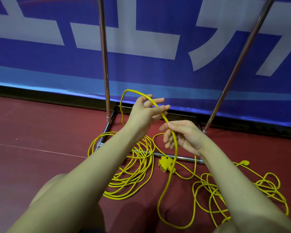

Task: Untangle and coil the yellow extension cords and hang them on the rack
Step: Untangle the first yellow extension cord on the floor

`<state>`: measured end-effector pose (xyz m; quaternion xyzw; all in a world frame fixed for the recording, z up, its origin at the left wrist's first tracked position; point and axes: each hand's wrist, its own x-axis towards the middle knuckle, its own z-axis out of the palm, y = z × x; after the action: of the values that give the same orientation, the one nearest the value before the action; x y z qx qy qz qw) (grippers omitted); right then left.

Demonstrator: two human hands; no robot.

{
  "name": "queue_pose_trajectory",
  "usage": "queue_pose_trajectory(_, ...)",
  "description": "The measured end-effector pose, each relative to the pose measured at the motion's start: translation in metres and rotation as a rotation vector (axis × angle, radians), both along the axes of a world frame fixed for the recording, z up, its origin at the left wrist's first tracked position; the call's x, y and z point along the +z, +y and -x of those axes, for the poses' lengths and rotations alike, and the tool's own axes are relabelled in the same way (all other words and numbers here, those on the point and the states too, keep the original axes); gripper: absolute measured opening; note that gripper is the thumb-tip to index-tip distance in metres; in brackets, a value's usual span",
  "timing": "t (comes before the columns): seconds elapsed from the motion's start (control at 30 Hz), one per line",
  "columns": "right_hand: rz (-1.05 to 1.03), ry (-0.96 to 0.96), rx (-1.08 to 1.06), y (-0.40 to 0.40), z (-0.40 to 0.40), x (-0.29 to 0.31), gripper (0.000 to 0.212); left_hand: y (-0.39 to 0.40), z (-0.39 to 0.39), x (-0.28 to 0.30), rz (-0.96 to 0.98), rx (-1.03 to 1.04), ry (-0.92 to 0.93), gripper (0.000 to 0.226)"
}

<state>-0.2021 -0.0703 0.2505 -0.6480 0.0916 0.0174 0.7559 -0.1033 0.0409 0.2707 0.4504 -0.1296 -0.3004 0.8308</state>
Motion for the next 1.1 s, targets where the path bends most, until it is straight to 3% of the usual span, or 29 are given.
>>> queue_pose_trajectory(0.17,-0.035,0.008,0.011,0.005,-0.002,0.001,0.03,0.001,-0.012,0.001,0.032,0.099,-0.014,0.058)
queue_pose_trajectory(0.33,-0.047,0.022,0.045,-0.001,0.005,0.003,0.033,0.008,-0.035,0.004,0.103,0.226,0.118,0.06)
queue_pose_trajectory(0.47,-0.006,0.017,0.006,-0.001,0.004,-0.001,0.026,0.003,-0.023,0.002,0.1,0.138,0.17,0.058)
queue_pose_trajectory(0.53,-0.005,0.005,-0.032,0.0,0.002,-0.003,0.025,0.0,-0.012,0.002,0.05,0.025,0.112,0.056)
queue_pose_trajectory(0.67,-0.034,-0.015,-0.034,0.002,0.0,0.0,0.027,-0.001,-0.001,0.002,-0.015,0.032,-0.047,0.048)
queue_pose_trajectory(0.8,-0.004,0.011,0.046,-0.001,0.004,-0.001,0.03,0.006,-0.028,0.008,0.056,0.202,0.022,0.037)
queue_pose_trajectory(0.93,0.062,0.017,0.019,-0.008,0.008,-0.007,0.023,0.01,-0.038,0.005,0.06,0.225,0.096,0.016)
queue_pose_trajectory(1.1,0.081,0.015,-0.027,-0.006,0.003,-0.008,0.022,-0.007,-0.001,-0.006,-0.021,0.058,0.034,0.049)
